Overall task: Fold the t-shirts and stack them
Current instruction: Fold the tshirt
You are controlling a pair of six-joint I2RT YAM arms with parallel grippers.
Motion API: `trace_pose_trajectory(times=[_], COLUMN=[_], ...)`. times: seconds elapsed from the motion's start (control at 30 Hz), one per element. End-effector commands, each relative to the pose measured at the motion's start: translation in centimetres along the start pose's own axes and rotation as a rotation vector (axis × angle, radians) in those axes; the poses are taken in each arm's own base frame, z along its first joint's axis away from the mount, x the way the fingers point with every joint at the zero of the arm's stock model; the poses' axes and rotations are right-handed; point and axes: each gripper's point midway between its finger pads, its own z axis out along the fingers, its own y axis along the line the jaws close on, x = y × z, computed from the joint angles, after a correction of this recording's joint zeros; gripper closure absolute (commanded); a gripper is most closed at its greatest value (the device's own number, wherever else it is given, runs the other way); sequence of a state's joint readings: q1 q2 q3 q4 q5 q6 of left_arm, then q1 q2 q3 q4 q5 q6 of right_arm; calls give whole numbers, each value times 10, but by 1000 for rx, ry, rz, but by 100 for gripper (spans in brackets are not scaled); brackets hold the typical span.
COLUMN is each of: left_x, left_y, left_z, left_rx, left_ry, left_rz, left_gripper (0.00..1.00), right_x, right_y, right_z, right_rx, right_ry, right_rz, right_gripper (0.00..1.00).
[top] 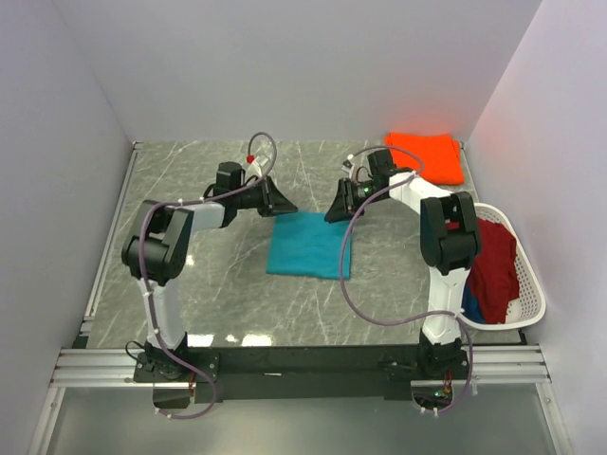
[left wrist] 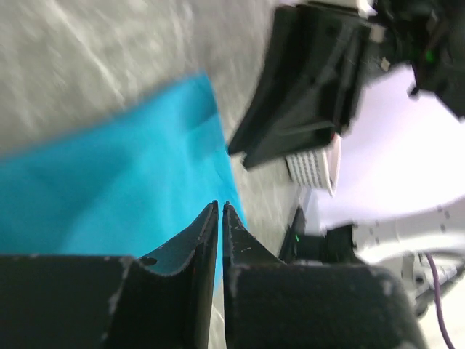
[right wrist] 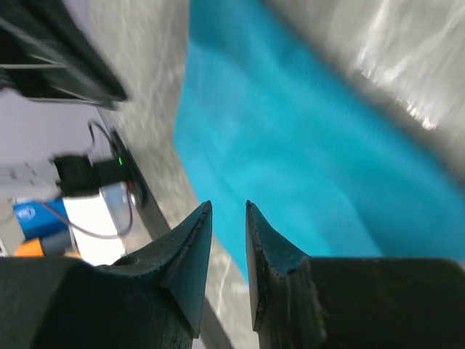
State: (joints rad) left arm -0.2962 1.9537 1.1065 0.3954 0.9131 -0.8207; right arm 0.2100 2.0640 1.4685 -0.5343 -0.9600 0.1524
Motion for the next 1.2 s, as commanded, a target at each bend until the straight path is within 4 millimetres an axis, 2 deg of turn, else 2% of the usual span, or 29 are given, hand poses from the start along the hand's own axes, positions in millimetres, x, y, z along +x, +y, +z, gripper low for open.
trace_pose_trajectory(times=[0.0,0.07,0.1,0.2,0.27,0.37,0.47,0.53,0.57,0.6,0.63,0.67,0.7,0.73,0.77,0.8,0.83,0.87,0.9,0.93,1.0,1.03,1.07,1.13,1.17], left_x=[-12,-16,-12,-10,-11,-20,-35,-52,-52,-63,-66,-70,-71,-69,-73,-66,-58,-54,-53,-39,-21,-6,3,31,41], left_y=[37,50,67,91,99,108,102,83,80,59,50,46,28,24,26,9,8,5,-10,-5,-15,-14,-17,-32,-34], left_z=[21,26,29,29,26,14,-1,-12,-17,-25,-30,-35,-44,-49,-55,-60,-64,-68,-75,-79,-80,-79,-76,-60,-56], left_rx=[-42,-64,-92,-127,-139,-170,-165,-146,-164,-163,-173,-210,-229,-265,-332,-356,-384,-400,-398,-403,-362,-363,-372,-405,-416], left_ry=[-37,-58,-59,-76,-90,-109,-132,-154,-143,-164,-169,-183,-187,-186,-201,-185,-167,-172,-195,-172,-121,-63,-29,37,68], left_rz=[-86,-120,-150,-207,-216,-212,-173,-110,-63,9,55,127,162,186,260,295,331,344,366,339,328,345,384,535,640], left_gripper=[87,88,88,89,89,89,87,82,80,77,73,66,63,57,54,50,43,37,33,31,31,30,31,30,29], right_x=[-36,-39,-41,-43,-45,-52,-63,-65,-69,-68,-65,-65,-66,-61,-64,-60,-59,-57,-52,-42,-19,-10,9,26,42], right_y=[-13,-31,-38,-64,-79,-90,-82,-70,-55,-48,-41,-24,-19,-14,2,-3,6,7,5,0,-8,-7,-17,-23,-28], right_z=[7,15,15,12,2,-15,-34,-42,-52,-58,-63,-75,-83,-90,-105,-113,-124,-128,-132,-132,-128,-126,-118,-110,-103], right_rx=[-27,-19,-15,17,34,63,89,89,82,80,87,93,122,144,169,238,269,298,325,359,371,362,359,345,325], right_ry=[-99,-109,-117,-139,-162,-192,-214,-211,-226,-228,-226,-245,-261,-258,-291,-291,-307,-306,-296,-273,-235,-226,-189,-162,-134], right_rz=[54,112,131,190,222,219,167,138,107,82,71,27,0,-23,-73,-85,-109,-117,-113,-81,-35,-23,22,58,90], right_gripper=[68,68,68,68,68,68,67,63,61,59,56,54,52,47,42,34,22,21,21,21,21,21,21,21,21])
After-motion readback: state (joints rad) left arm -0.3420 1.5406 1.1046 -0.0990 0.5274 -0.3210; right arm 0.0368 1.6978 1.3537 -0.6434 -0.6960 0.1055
